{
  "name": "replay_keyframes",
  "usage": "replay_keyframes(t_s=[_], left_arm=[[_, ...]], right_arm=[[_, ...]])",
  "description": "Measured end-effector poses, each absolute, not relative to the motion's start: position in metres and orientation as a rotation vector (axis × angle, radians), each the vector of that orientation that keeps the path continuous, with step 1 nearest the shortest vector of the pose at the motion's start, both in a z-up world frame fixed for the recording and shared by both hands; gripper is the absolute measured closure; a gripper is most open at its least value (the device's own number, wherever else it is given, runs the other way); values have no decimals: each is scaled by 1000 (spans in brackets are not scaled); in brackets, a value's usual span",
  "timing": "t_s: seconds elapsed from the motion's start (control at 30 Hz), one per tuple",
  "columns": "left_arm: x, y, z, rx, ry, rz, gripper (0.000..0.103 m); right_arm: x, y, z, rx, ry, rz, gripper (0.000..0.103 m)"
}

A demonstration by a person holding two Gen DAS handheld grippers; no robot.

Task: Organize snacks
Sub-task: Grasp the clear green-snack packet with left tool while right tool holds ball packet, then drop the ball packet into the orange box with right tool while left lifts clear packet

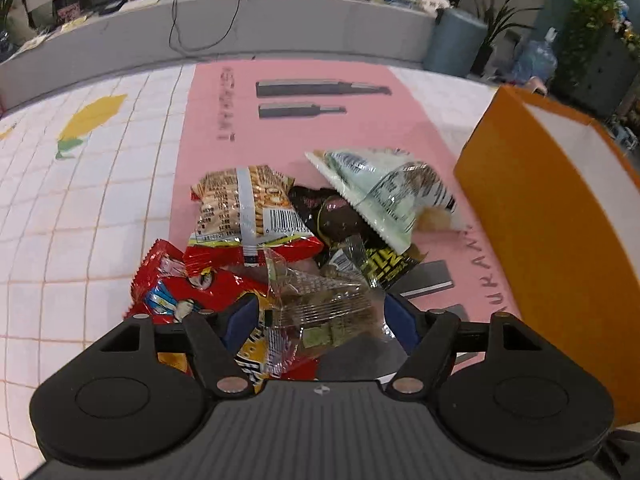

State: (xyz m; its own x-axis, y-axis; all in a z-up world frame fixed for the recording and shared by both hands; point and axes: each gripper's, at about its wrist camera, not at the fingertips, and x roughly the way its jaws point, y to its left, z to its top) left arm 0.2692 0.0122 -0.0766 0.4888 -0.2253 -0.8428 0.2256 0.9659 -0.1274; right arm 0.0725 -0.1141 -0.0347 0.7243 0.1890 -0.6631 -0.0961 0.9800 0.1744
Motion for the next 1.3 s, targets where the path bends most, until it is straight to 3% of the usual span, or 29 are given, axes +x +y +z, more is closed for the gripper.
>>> replay_keyframes(t_s=[0.17, 0.23, 0.3, 0.6, 1.3], left_arm=[[271, 0, -80, 37, 972, -231, 16], [269, -3, -82, 54, 958, -231, 19], [268, -5, -83, 71, 943, -219, 30], [256, -3, -78, 76, 937, -260, 43], [205, 29, -23, -80, 829, -211, 44]], right_arm=[[73, -114, -37, 141, 757, 162, 47], [73, -114, -37, 137, 757, 161, 47], [73, -115, -36, 140, 750, 155, 47], [70, -117, -26, 136, 708, 149, 47], [55, -162, 45, 220, 495, 240, 47]])
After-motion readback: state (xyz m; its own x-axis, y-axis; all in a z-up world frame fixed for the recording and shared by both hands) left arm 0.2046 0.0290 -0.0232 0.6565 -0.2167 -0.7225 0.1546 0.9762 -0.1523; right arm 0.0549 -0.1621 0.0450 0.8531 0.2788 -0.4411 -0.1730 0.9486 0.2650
